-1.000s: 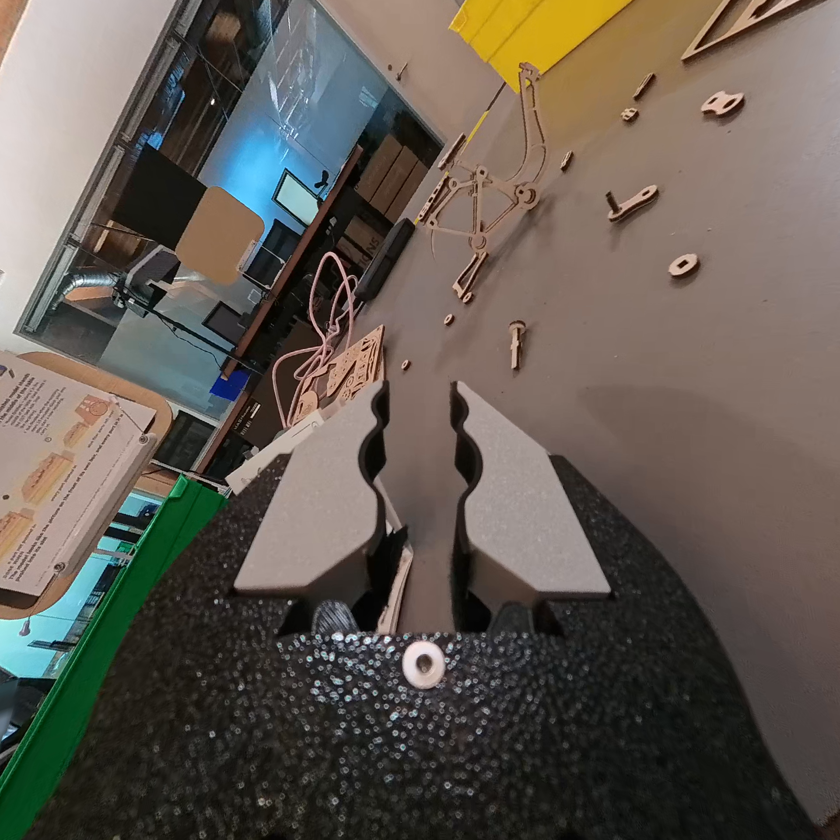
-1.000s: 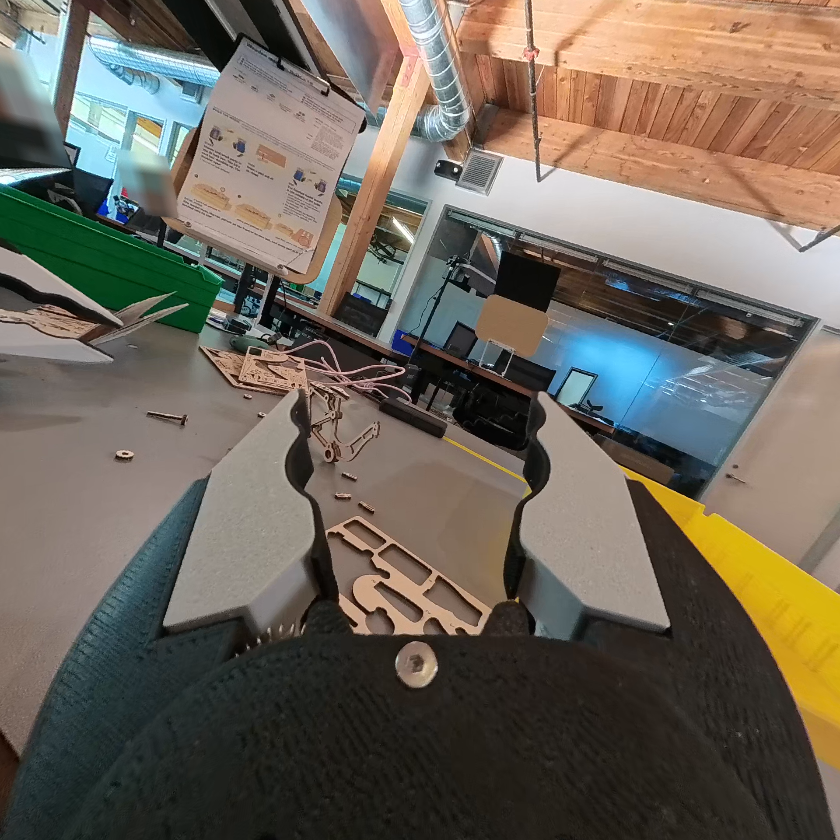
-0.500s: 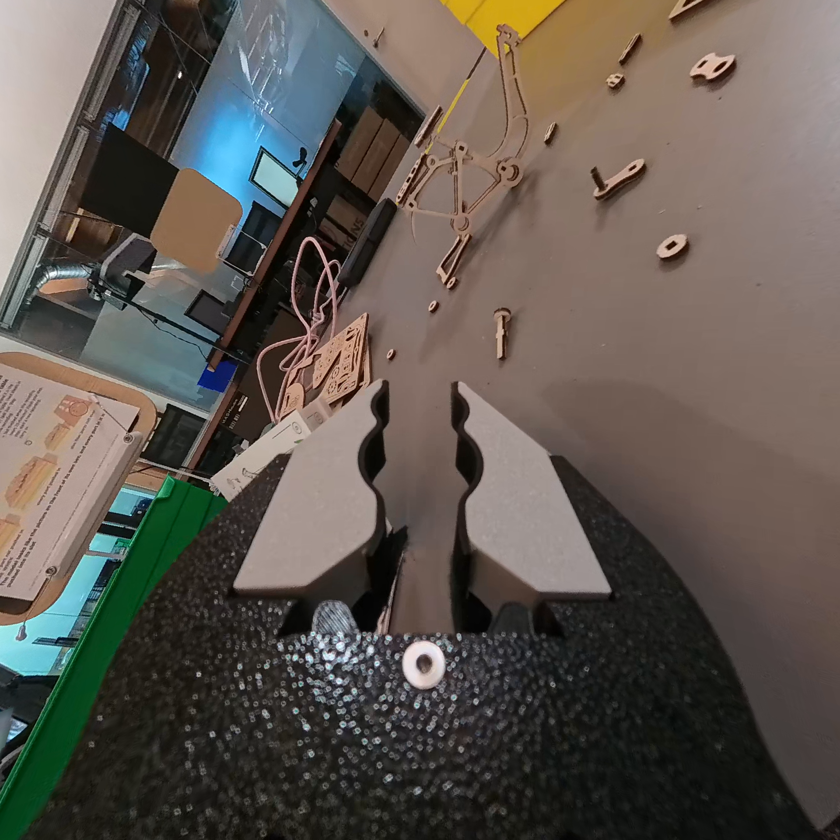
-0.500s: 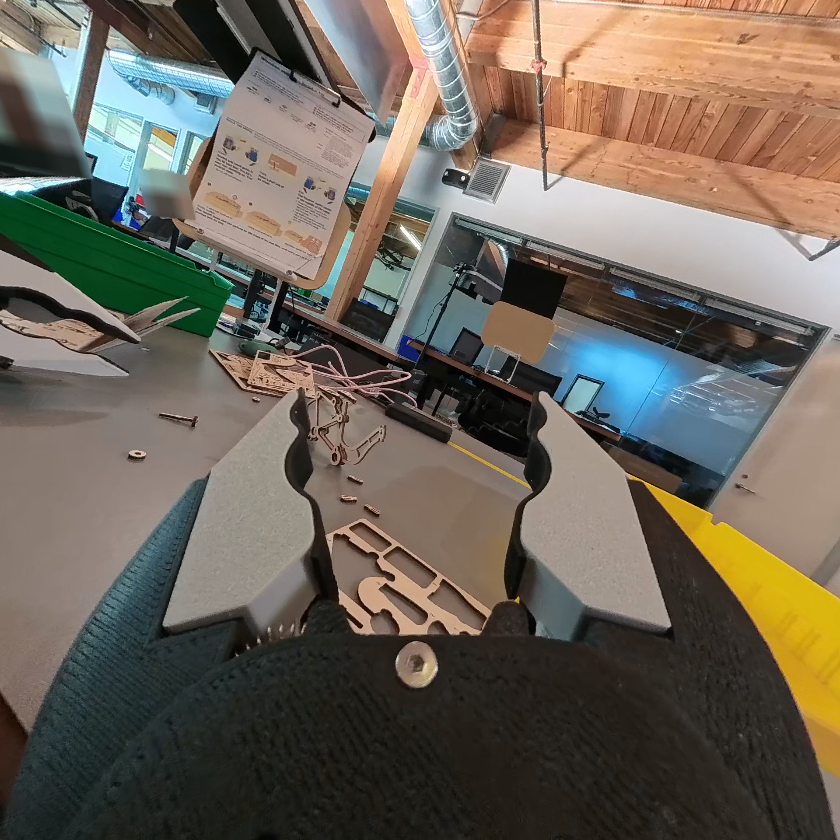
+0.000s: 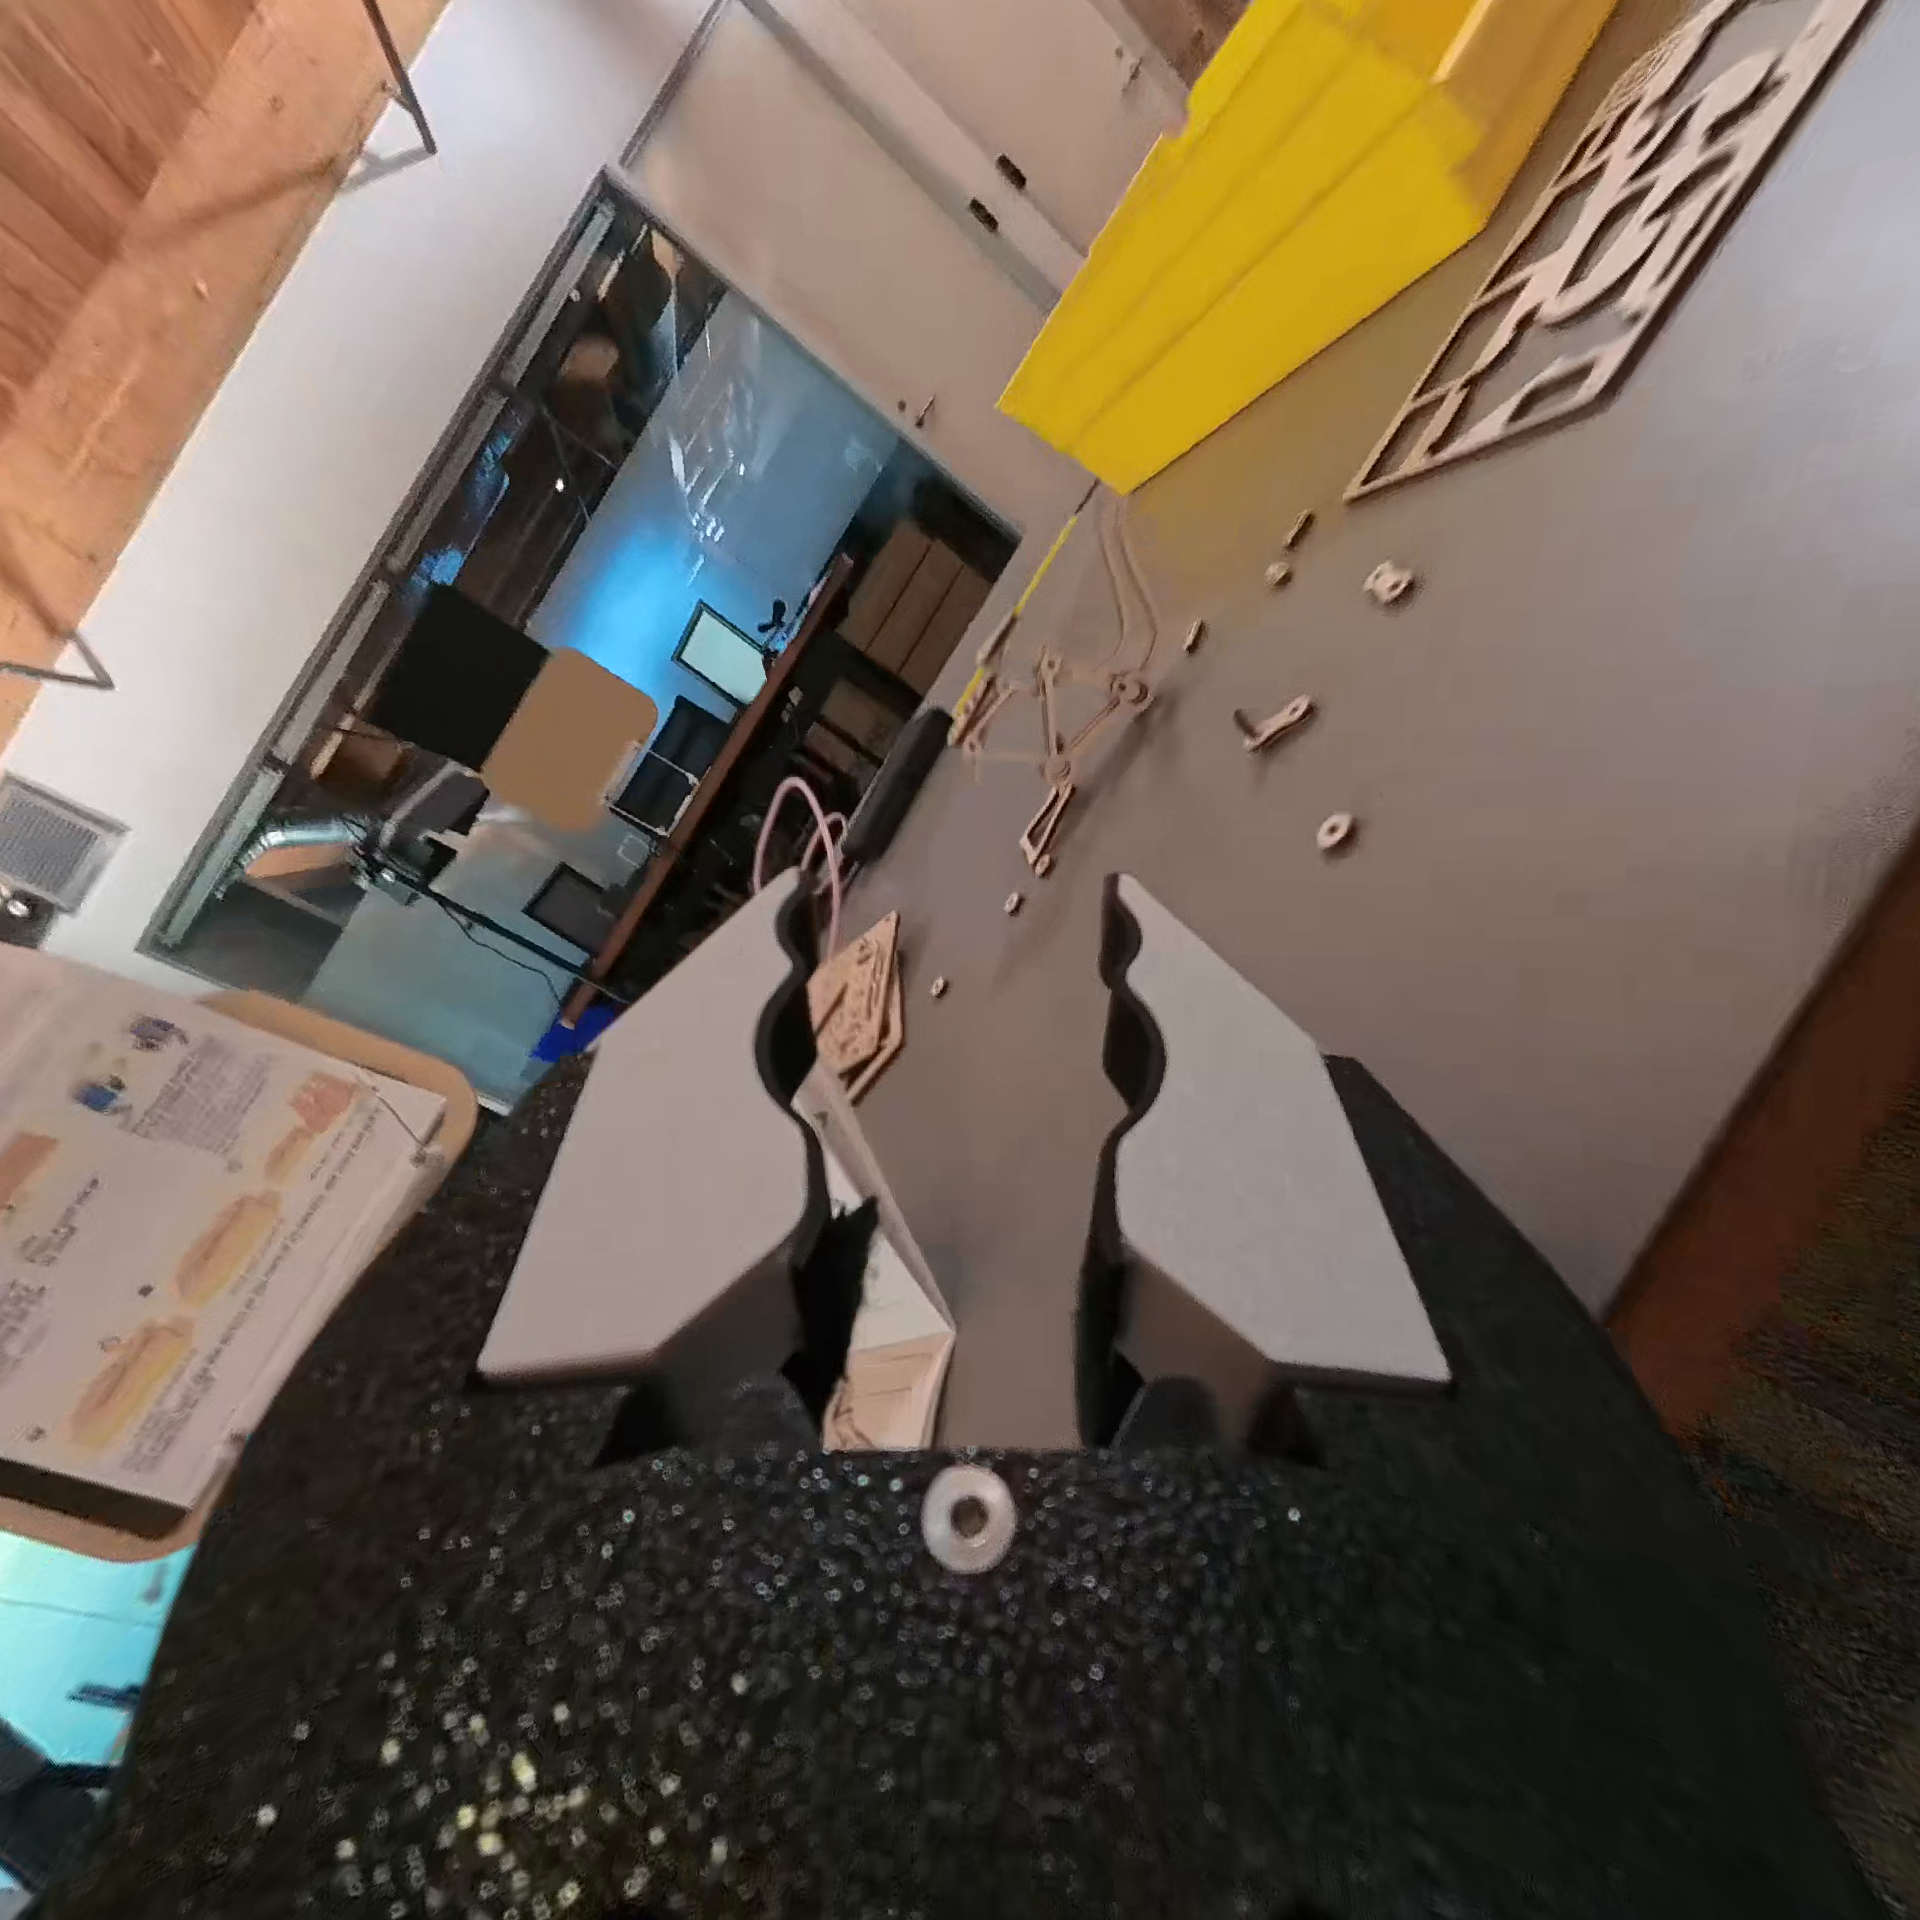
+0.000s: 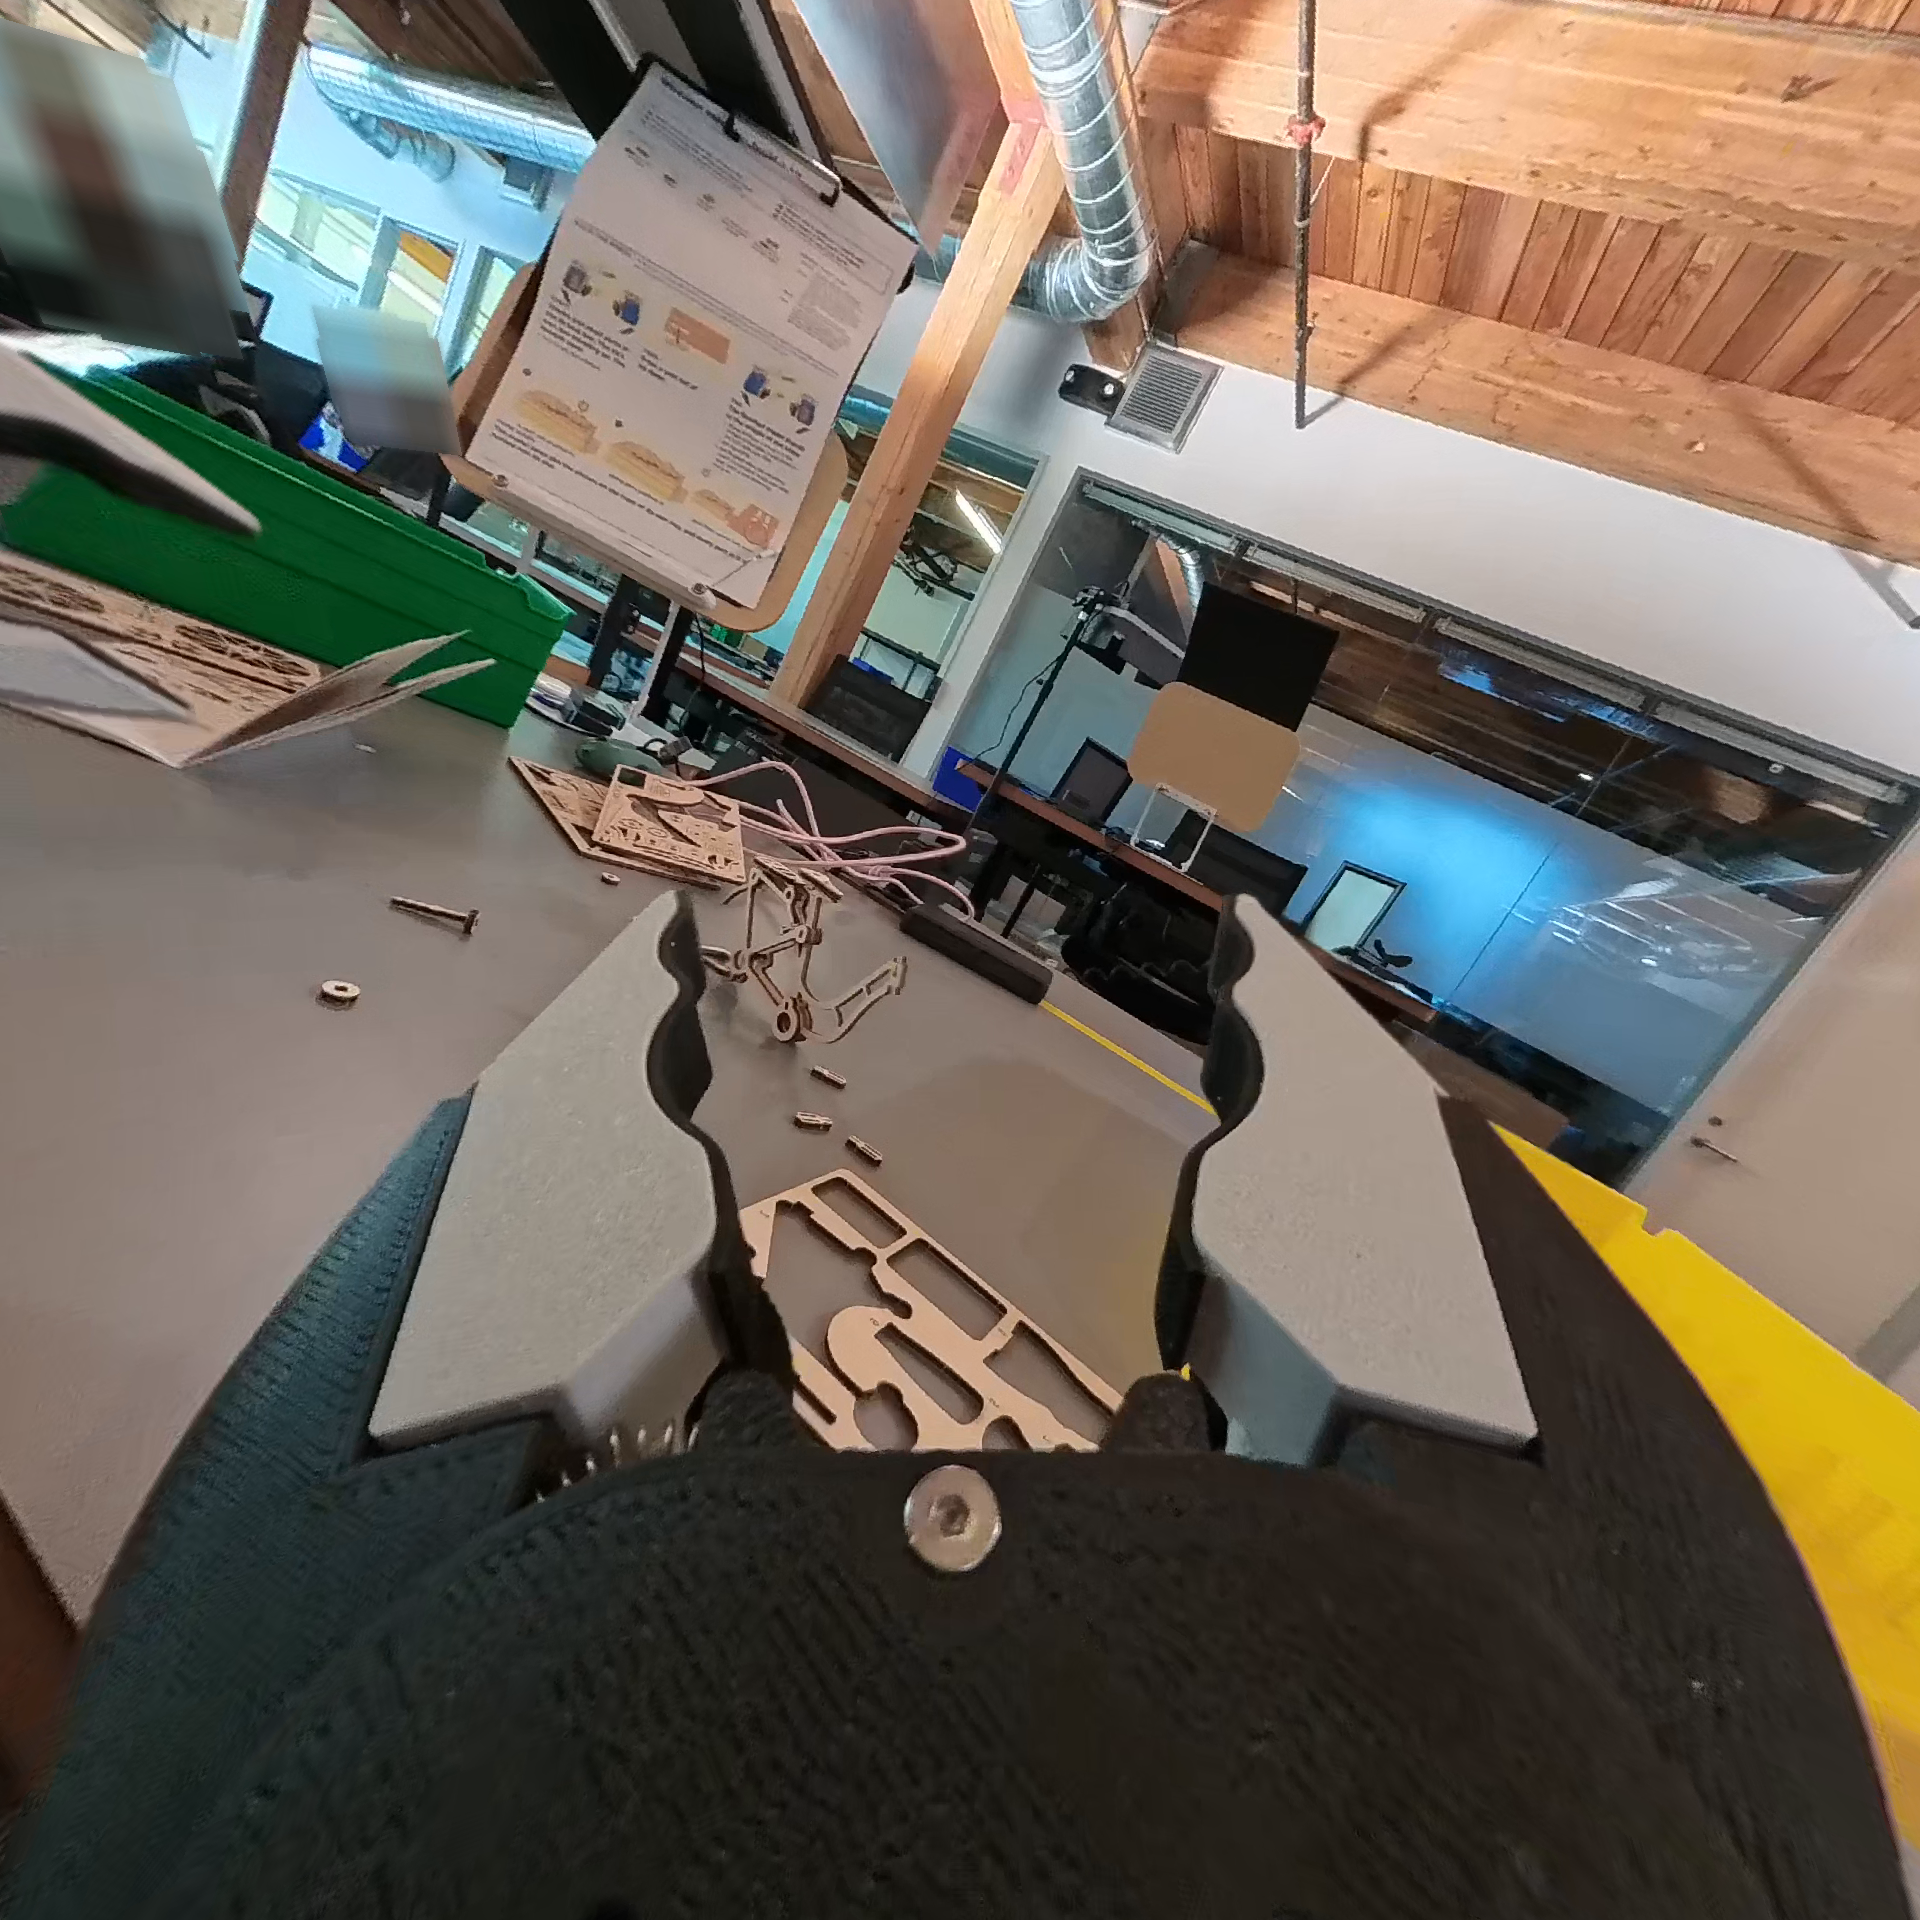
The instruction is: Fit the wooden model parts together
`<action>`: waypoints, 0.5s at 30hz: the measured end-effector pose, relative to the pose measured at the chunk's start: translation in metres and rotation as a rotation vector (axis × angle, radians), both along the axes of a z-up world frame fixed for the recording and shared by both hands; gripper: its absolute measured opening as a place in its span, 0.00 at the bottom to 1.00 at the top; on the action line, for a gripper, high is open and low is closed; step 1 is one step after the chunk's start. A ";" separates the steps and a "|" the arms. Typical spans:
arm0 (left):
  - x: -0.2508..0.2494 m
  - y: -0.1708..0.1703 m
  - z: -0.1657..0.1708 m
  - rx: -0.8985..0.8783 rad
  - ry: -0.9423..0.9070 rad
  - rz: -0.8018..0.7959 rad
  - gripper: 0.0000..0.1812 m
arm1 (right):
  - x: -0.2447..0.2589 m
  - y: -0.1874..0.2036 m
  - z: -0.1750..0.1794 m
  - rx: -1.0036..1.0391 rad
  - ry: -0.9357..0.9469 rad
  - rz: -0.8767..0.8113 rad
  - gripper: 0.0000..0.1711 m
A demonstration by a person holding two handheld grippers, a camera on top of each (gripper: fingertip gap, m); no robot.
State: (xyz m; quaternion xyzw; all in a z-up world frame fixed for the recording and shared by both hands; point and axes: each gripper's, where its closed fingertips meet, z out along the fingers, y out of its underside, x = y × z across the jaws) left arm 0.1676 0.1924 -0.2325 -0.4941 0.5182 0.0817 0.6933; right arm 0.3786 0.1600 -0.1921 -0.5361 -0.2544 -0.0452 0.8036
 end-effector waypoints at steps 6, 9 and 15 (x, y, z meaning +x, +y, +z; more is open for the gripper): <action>-0.033 -0.021 0.053 -0.065 -0.310 0.192 0.32 | 0.003 -0.001 0.002 -0.005 0.037 0.028 0.57; -0.073 -0.041 0.060 -0.087 -0.545 0.295 0.34 | 0.001 -0.004 0.003 0.003 0.035 0.046 0.57; -0.143 -0.107 0.017 -0.133 -0.706 0.415 0.34 | 0.001 -0.007 0.004 0.010 0.058 0.057 0.57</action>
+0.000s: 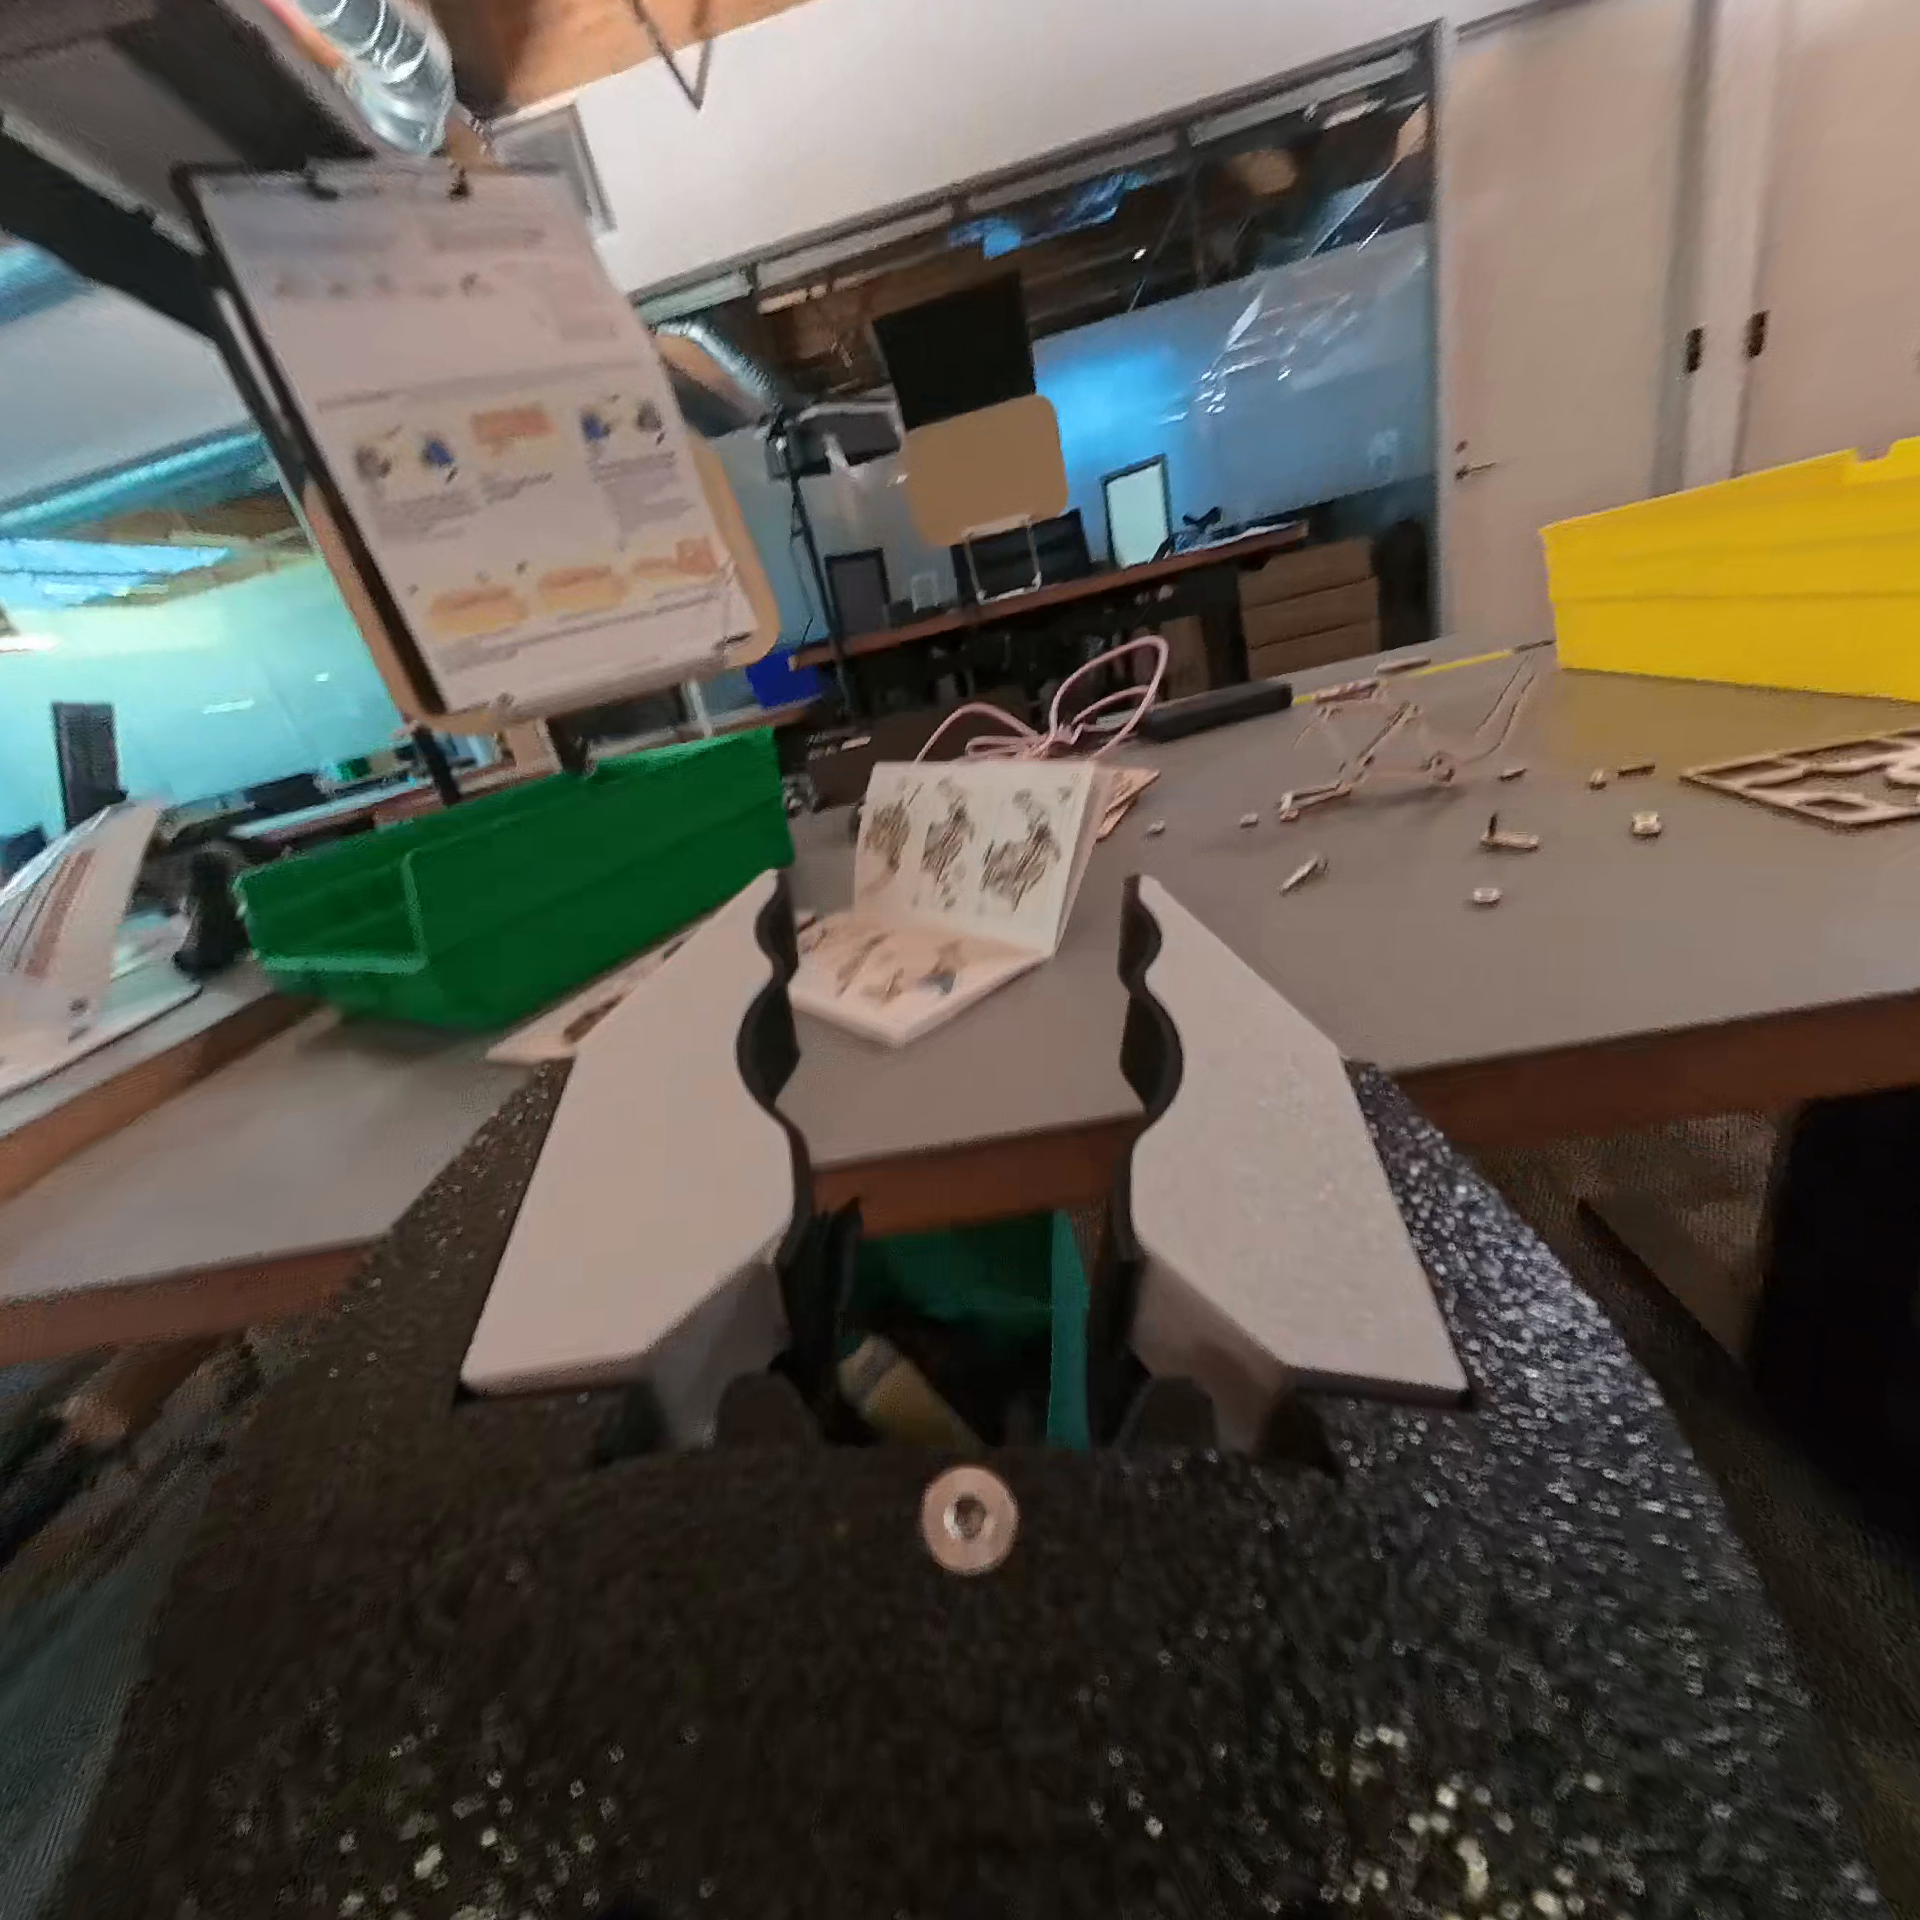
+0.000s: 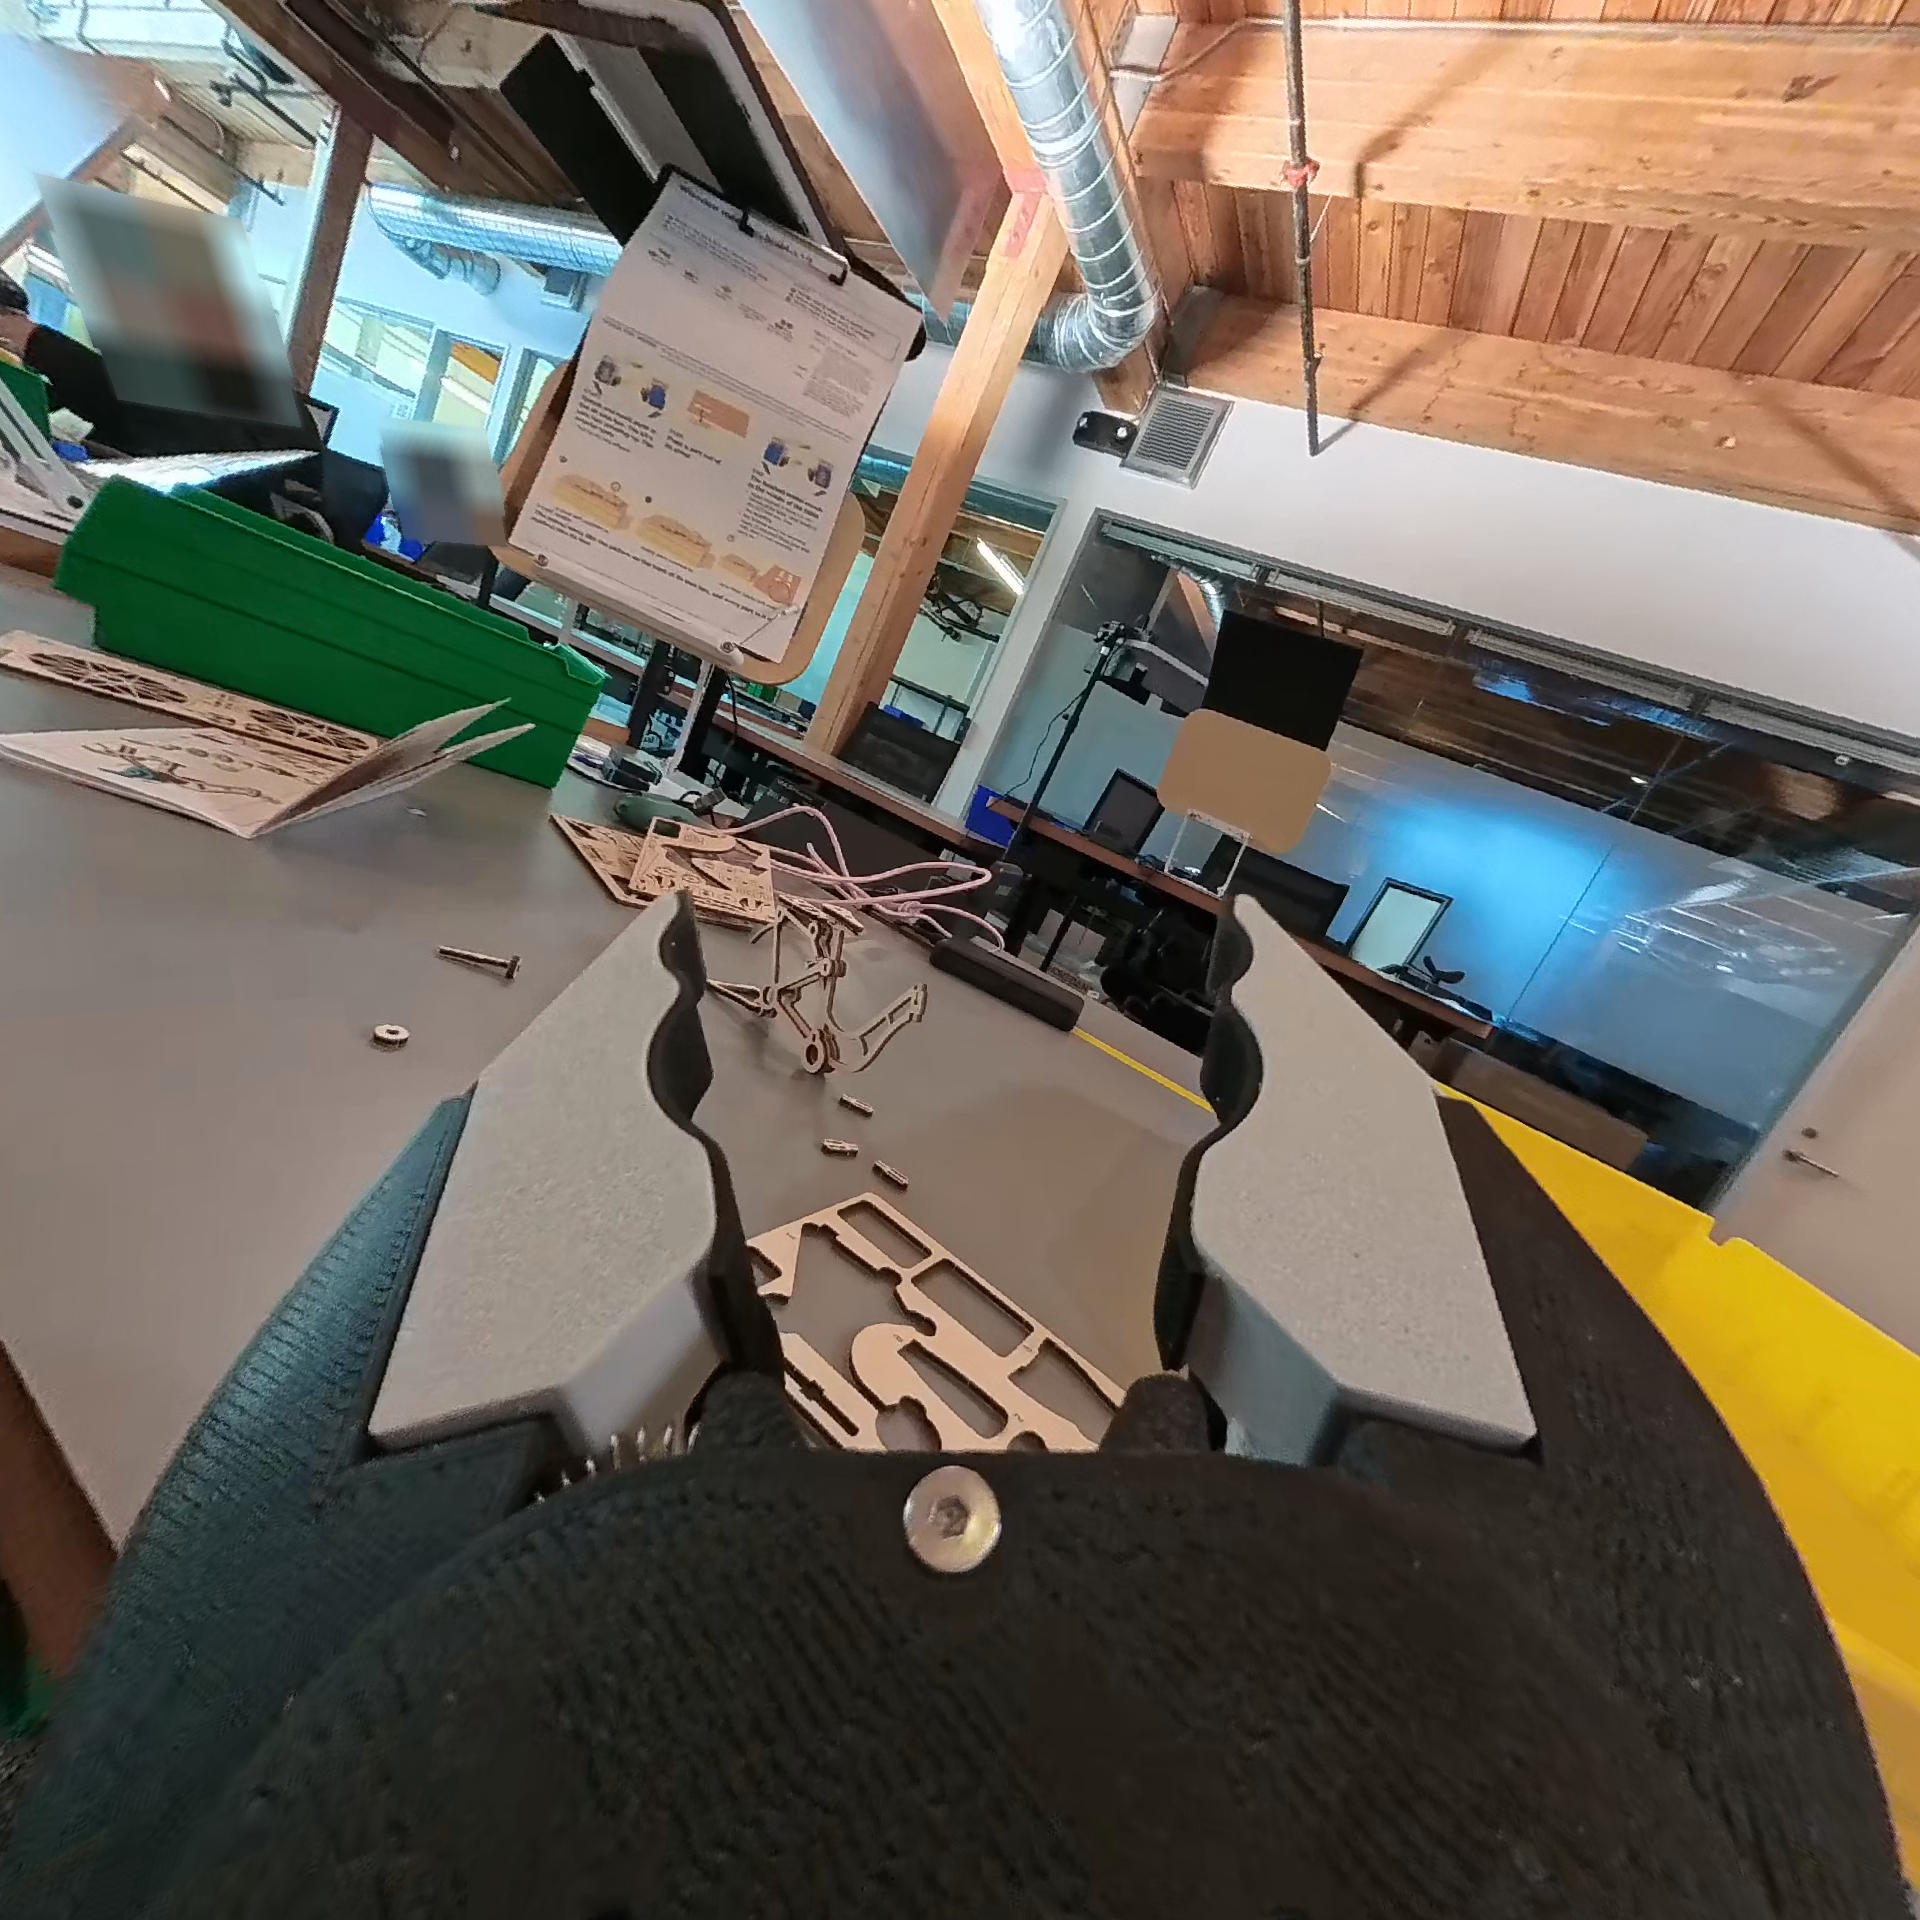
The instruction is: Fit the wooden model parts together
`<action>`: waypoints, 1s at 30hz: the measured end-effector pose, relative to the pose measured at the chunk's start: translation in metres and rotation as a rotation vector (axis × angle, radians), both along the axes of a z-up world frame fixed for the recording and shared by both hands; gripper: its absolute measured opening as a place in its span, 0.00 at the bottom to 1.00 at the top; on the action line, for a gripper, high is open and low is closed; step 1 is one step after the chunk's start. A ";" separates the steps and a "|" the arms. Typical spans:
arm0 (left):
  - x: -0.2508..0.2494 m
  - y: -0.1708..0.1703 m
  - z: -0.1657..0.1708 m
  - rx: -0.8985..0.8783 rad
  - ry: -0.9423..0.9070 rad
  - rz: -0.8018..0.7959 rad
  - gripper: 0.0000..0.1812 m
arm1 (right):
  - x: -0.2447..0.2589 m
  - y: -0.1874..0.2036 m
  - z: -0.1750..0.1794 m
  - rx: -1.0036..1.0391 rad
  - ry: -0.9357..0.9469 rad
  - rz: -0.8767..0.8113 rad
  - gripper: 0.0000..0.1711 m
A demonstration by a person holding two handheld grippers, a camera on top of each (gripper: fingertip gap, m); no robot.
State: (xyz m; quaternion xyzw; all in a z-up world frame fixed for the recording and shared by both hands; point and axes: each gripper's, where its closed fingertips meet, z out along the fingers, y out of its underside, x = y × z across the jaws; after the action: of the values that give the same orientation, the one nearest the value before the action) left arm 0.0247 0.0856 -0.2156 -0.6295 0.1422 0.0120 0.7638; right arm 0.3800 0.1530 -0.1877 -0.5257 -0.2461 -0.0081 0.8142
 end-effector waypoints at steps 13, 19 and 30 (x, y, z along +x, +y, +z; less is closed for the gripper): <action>-0.020 -0.059 0.015 0.029 -0.033 -0.054 0.35 | -0.052 -0.073 0.017 0.031 0.010 0.165 0.53; 0.033 -0.023 0.044 0.051 0.063 -0.172 0.35 | -0.052 -0.076 0.042 0.045 0.141 0.231 0.52; 0.088 0.061 0.102 0.073 0.159 -0.138 0.41 | -0.016 -0.025 0.080 0.066 0.300 0.401 0.49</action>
State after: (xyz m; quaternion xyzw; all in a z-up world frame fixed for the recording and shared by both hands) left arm 0.1125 0.1461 -0.1138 -0.5868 0.2449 0.0145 0.7716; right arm 0.3644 0.1280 -0.1079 -0.4349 -0.2216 0.2238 0.8436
